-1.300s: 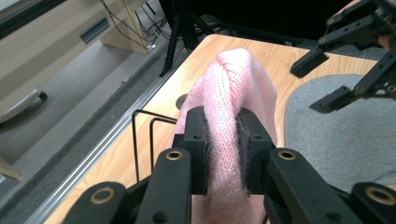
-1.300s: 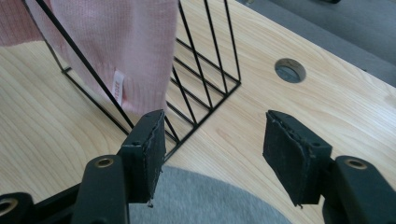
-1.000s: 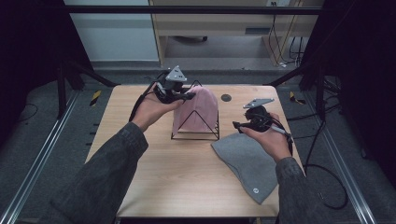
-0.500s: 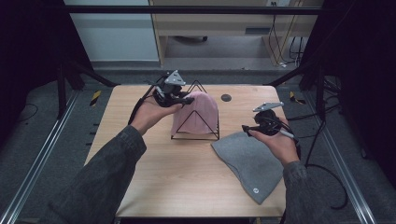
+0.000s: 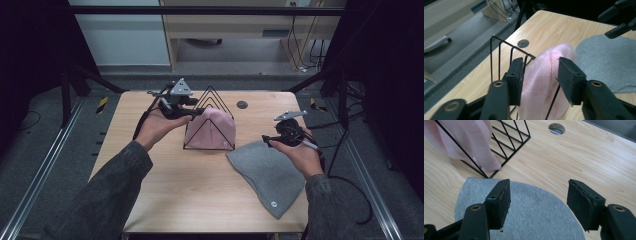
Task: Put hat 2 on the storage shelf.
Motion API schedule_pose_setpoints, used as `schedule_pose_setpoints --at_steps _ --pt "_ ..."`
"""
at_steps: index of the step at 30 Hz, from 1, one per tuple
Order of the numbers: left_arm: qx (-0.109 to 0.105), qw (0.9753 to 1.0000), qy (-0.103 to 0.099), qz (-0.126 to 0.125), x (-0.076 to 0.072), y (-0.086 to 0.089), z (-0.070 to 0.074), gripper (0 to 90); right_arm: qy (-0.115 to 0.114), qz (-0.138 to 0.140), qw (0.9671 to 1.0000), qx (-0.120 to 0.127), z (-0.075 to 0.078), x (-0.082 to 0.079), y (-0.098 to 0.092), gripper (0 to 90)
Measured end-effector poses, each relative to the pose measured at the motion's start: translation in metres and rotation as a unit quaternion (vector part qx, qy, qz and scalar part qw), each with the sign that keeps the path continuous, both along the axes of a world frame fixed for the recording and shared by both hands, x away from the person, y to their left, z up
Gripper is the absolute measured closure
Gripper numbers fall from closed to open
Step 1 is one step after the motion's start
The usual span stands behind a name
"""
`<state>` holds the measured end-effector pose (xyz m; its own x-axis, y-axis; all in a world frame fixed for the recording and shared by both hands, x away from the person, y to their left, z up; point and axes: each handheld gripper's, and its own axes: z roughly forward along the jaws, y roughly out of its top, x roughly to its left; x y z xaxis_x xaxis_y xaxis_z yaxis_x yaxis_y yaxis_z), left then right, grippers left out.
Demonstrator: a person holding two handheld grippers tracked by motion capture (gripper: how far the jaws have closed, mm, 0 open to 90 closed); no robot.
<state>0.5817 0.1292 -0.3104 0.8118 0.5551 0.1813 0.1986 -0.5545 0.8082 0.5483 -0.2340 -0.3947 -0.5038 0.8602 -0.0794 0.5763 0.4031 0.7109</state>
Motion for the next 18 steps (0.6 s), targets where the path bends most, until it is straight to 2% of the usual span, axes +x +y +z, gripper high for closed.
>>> schedule_pose_setpoints --at_steps 7,9,10,12,14,18 --pt "-0.002 0.9997 -0.001 0.025 -0.021 0.023 -0.013 35.6 0.009 -0.018 0.9998 -0.002 -0.010 -0.006 -0.008 31.7" --pt "-0.006 0.9993 0.007 0.035 -0.032 0.032 -0.022 29.4 0.013 -0.026 0.9996 -0.001 -0.014 -0.010 -0.012 30.2" --pt "-0.006 0.9993 0.007 0.035 -0.032 0.032 -0.022 26.5 0.014 -0.029 0.9995 -0.001 -0.016 -0.012 -0.013 29.5" --pt "-0.014 0.9983 0.025 0.050 -0.049 0.047 -0.039 20.2 0.016 -0.036 0.9992 0.002 -0.021 -0.017 -0.017 26.9" --pt "-0.010 0.9975 0.036 0.060 -0.061 0.057 -0.053 15.5 0.019 -0.040 0.9990 0.005 -0.024 -0.020 -0.022 24.5" --pt "-0.010 0.9950 0.054 0.084 -0.088 0.079 -0.086 11.0 0.020 -0.059 0.9975 0.034 -0.033 -0.031 -0.042 22.9"
